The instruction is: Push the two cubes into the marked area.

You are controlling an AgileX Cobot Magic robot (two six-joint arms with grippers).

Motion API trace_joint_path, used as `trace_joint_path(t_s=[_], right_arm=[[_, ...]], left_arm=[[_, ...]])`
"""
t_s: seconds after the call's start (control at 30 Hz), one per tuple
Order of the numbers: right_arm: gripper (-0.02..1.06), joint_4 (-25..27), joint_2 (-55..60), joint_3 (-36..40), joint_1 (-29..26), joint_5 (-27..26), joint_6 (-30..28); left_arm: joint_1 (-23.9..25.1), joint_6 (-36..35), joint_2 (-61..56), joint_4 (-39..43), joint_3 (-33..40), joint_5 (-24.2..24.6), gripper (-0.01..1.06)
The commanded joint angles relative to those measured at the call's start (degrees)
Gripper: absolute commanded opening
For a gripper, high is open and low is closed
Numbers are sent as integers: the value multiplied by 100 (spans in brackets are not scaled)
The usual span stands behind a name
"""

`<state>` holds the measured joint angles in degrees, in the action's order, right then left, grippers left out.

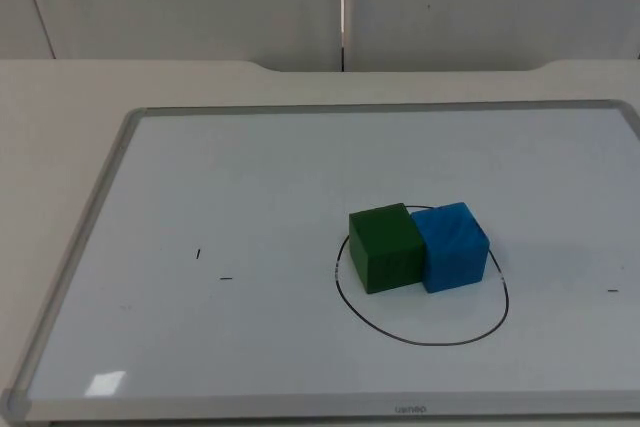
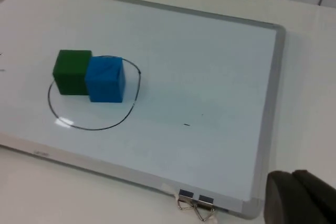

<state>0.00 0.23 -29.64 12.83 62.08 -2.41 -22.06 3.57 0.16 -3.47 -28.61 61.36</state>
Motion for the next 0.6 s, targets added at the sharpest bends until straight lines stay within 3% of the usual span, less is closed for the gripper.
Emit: trace_joint_path(t_s=[0.0, 0.57], right_arm=[[0, -136, -23, 6, -18, -20, 150], [0, -136, -23, 6, -18, -20, 143]], left_arm=[[16, -35, -16, 19, 28, 21, 0], [16, -35, -16, 19, 28, 21, 0]])
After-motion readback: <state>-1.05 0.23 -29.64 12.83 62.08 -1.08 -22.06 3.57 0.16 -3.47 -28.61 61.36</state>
